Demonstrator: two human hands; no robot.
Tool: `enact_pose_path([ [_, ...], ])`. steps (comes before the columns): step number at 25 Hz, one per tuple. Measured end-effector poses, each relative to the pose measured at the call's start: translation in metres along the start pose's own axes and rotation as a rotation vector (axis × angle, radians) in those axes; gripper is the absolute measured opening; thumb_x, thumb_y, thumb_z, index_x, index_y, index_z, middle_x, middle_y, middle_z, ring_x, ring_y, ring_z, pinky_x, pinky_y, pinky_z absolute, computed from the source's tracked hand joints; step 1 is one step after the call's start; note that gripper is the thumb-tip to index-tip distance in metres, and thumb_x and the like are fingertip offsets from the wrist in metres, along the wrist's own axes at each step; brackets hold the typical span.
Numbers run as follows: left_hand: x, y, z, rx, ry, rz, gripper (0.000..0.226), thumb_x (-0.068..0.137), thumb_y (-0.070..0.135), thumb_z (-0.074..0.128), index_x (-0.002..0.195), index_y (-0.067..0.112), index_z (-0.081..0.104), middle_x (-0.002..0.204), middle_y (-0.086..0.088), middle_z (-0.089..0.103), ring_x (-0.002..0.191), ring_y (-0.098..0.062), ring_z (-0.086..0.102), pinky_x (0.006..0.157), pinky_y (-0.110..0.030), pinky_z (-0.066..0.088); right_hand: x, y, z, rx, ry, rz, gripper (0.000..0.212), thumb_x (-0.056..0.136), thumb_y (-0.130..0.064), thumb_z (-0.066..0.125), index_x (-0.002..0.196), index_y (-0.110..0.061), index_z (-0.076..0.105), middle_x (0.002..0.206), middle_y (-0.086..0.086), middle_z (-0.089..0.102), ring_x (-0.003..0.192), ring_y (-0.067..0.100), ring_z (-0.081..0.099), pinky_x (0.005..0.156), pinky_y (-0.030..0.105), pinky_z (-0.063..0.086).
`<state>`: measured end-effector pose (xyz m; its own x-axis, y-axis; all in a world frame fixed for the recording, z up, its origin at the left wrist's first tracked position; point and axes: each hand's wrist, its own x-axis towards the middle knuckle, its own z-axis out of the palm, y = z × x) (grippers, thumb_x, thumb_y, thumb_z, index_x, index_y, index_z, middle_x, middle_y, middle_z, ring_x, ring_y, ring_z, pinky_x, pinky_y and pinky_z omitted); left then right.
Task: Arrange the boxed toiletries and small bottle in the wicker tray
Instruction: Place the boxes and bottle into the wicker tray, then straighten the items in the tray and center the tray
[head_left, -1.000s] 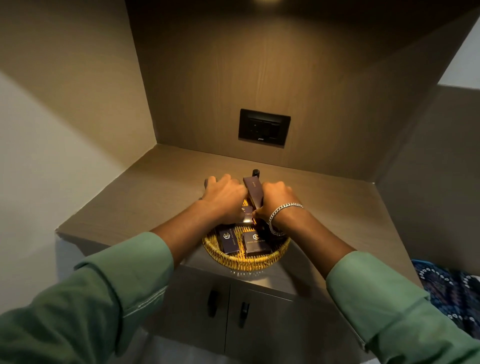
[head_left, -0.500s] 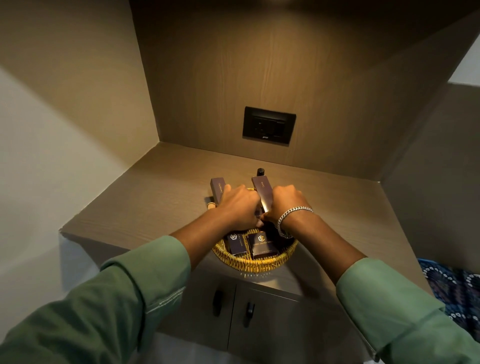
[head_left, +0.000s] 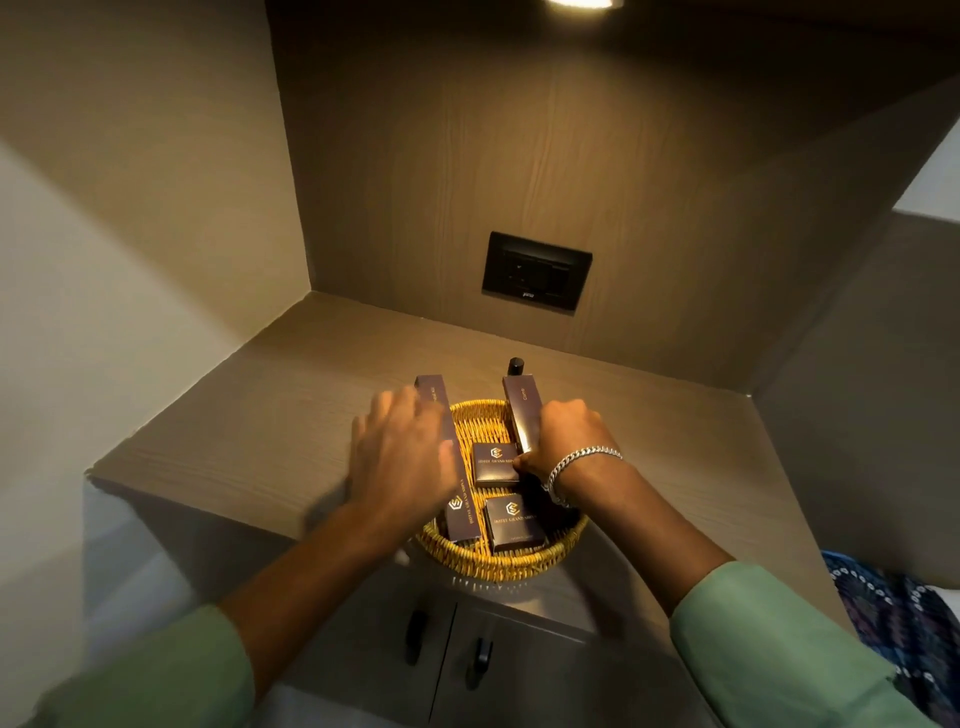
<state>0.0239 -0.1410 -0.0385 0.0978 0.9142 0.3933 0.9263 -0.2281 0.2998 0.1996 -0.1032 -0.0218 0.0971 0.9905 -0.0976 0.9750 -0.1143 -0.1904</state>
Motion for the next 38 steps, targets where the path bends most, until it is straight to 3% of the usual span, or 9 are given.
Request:
enact_pose_path([
  [4, -0.009, -0.022, -0.004, -0.253, 0.002, -0.219, 0.026, 0.084, 0.025, 0.066, 0.103, 0.008, 0.067, 0.087, -0.007, 0.064, 0.079, -0.019, 0.055, 0.066, -0.03, 0.039, 0.005, 0.0, -0.01, -0.028, 0.071, 0.02, 0.036, 0.073, -0.039, 0.078, 0.093, -0.012, 0.066, 0.067, 0.002, 0.053, 0.066, 0.023, 0.055, 0.055, 0.031, 0.047],
  [7, 0.003, -0.019, -0.005, -0.316, -0.006, -0.218, 0.014, 0.083, 0.017, 0.067, 0.092, 0.007, 0.072, 0.073, -0.005, 0.067, 0.064, -0.016, 0.058, 0.057, -0.026, 0.042, 0.045, -0.004, -0.037, 0.029, 0.207, -0.018, 0.027, 0.079, -0.032, 0.073, 0.092, -0.01, 0.066, 0.08, 0.008, 0.062, 0.074, 0.025, 0.059, 0.062, 0.034, 0.05],
  [12, 0.038, -0.024, -0.003, -0.229, -0.077, -0.214, 0.014, 0.086, 0.02, 0.064, 0.095, 0.01, 0.071, 0.089, -0.008, 0.07, 0.075, -0.019, 0.06, 0.068, -0.033, 0.052, 0.127, -0.014, -0.038, 0.203, 0.118, -0.028, 0.033, 0.081, -0.036, 0.071, 0.096, -0.007, 0.065, 0.095, 0.012, 0.066, 0.081, 0.023, 0.059, 0.064, 0.031, 0.047],
  [17, 0.052, -0.03, -0.007, -0.15, -0.125, -0.181, 0.014, 0.087, 0.027, 0.064, 0.097, 0.016, 0.068, 0.087, -0.002, 0.067, 0.074, -0.014, 0.057, 0.063, -0.029, 0.044, 0.151, -0.021, -0.016, 0.075, -0.048, 0.02, 0.035, 0.079, -0.025, 0.074, 0.104, -0.003, 0.064, 0.1, 0.014, 0.062, 0.085, 0.026, 0.059, 0.069, 0.032, 0.053],
  [20, 0.047, -0.038, -0.014, -0.178, -0.103, -0.142, 0.013, 0.086, 0.029, 0.066, 0.092, 0.017, 0.069, 0.075, 0.004, 0.06, 0.067, -0.01, 0.054, 0.058, -0.026, 0.043, 0.141, -0.025, -0.031, 0.131, 0.056, -0.073, 0.02, 0.077, -0.017, 0.074, 0.092, -0.005, 0.067, 0.096, 0.014, 0.065, 0.08, 0.024, 0.06, 0.066, 0.031, 0.053],
  [23, 0.04, -0.044, -0.019, -0.2, -0.137, -0.116, 0.013, 0.084, 0.027, 0.068, 0.093, 0.017, 0.07, 0.067, 0.008, 0.055, 0.062, -0.007, 0.053, 0.055, -0.026, 0.04, 0.112, -0.026, -0.055, 0.318, -0.024, -0.22, 0.011, 0.073, -0.019, 0.079, 0.079, -0.012, 0.072, 0.082, 0.002, 0.068, 0.078, 0.015, 0.064, 0.06, 0.024, 0.053],
  [28, 0.04, -0.045, -0.015, -0.258, -0.156, -0.13, 0.01, 0.083, 0.021, 0.071, 0.091, 0.015, 0.071, 0.069, 0.002, 0.063, 0.062, -0.011, 0.059, 0.054, -0.027, 0.047, 0.062, -0.042, -0.047, 0.007, -0.128, -0.408, 0.021, 0.07, -0.014, 0.082, 0.089, -0.013, 0.074, 0.083, -0.003, 0.063, 0.079, 0.014, 0.062, 0.052, 0.015, 0.043],
  [32, 0.042, -0.045, -0.01, -0.299, -0.132, -0.13, 0.006, 0.085, 0.018, 0.068, 0.082, 0.016, 0.072, 0.066, 0.001, 0.066, 0.057, -0.01, 0.06, 0.05, -0.03, 0.053, 0.057, -0.046, -0.034, -0.064, -0.125, -0.403, 0.019, 0.072, -0.006, 0.079, 0.088, -0.011, 0.071, 0.092, 0.006, 0.069, 0.085, 0.022, 0.066, 0.069, 0.029, 0.058],
  [38, 0.037, -0.05, -0.007, -0.352, -0.096, -0.083, 0.009, 0.084, 0.016, 0.068, 0.091, 0.013, 0.073, 0.072, 0.001, 0.068, 0.061, -0.009, 0.06, 0.057, -0.029, 0.054, 0.058, -0.048, -0.023, -0.132, -0.132, -0.365, 0.02, 0.075, -0.01, 0.077, 0.094, -0.01, 0.071, 0.098, 0.009, 0.068, 0.089, 0.025, 0.066, 0.078, 0.034, 0.058],
])
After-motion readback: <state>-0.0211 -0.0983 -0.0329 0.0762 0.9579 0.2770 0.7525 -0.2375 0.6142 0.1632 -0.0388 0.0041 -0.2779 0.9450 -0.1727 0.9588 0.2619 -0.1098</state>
